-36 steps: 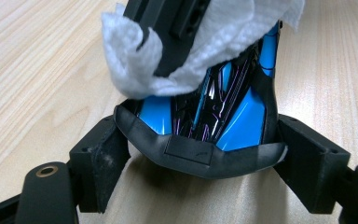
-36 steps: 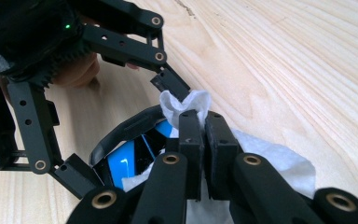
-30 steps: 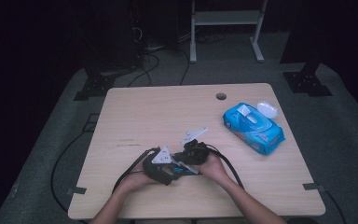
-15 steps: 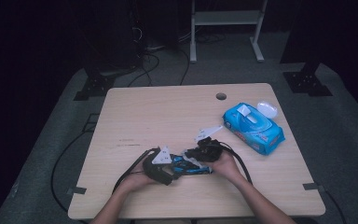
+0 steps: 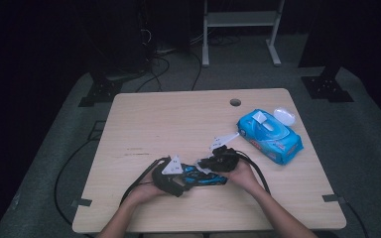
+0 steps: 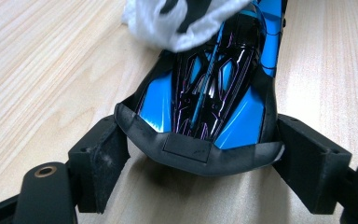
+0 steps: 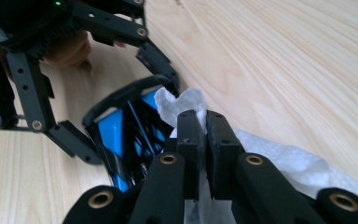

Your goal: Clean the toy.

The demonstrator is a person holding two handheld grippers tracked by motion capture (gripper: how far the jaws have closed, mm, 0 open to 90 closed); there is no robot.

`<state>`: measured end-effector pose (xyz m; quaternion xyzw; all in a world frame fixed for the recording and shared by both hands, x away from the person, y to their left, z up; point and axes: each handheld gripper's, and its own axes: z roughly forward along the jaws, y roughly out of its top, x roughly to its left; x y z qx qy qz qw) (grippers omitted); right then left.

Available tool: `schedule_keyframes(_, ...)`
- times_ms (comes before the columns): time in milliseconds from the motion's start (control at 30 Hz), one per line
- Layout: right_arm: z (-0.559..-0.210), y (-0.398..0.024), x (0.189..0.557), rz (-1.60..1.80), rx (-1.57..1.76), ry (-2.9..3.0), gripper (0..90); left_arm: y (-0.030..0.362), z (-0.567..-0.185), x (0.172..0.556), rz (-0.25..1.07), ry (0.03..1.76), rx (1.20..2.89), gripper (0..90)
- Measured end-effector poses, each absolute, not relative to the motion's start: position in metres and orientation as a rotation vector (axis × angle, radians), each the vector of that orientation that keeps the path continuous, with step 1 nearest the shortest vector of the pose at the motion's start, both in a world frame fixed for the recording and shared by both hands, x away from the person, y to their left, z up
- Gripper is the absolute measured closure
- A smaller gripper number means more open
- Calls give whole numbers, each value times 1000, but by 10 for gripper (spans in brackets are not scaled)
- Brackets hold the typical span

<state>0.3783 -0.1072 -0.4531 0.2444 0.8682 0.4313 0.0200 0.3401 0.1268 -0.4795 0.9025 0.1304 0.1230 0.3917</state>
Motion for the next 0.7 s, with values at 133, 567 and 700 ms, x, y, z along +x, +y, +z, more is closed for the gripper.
schedule_keyframes(133, -457, -132, 378, 1330, 819, 2676, 842, 127, -480, 340, 313, 338, 2289, 213)
schedule_keyframes(567, -463, -166, 370, 1349, 863, 2644, 846, 122, -477, 340, 338, 330, 2294, 167)
schedule_keyframes(700, -461, -153, 370, 1327, 826, 2660, 846, 119, -474, 340, 340, 326, 2277, 151)
